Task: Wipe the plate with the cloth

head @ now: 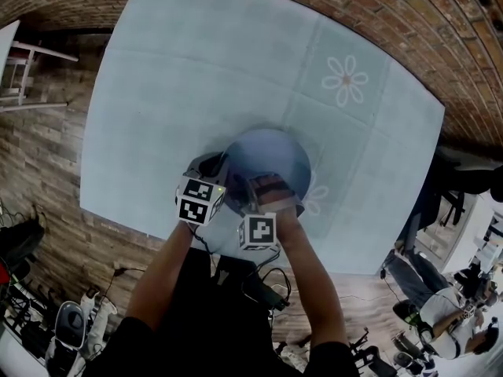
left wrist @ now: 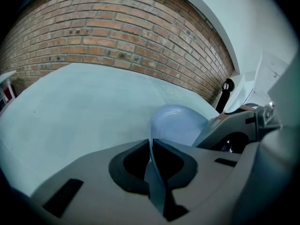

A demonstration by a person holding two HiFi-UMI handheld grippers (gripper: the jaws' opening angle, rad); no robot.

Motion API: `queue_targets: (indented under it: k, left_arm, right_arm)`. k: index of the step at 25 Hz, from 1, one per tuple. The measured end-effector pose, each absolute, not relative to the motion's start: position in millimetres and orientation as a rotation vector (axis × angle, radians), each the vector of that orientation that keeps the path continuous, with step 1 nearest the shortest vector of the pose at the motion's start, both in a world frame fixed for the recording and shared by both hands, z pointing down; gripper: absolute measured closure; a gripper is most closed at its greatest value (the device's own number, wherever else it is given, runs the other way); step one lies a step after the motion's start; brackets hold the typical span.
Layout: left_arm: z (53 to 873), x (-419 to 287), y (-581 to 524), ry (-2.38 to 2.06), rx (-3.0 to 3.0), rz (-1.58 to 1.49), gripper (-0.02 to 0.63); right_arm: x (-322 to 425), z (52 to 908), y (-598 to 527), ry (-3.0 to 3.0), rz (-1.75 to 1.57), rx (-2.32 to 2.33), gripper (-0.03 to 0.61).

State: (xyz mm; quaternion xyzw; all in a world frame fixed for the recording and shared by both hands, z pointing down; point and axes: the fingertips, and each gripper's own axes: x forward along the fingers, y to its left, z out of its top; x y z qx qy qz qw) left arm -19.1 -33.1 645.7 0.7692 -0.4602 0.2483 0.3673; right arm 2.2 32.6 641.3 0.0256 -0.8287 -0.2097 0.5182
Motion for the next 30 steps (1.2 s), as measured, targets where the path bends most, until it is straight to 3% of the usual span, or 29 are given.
queue_targets:
  k: [30]
  left_arm:
    - [648.4, -18.7, -32.6, -1.181, 2.01, 0.653, 0.566]
  right_arm:
    - [34.0, 639.2, -64.1, -1.923, -0.502, 0.319, 0.52]
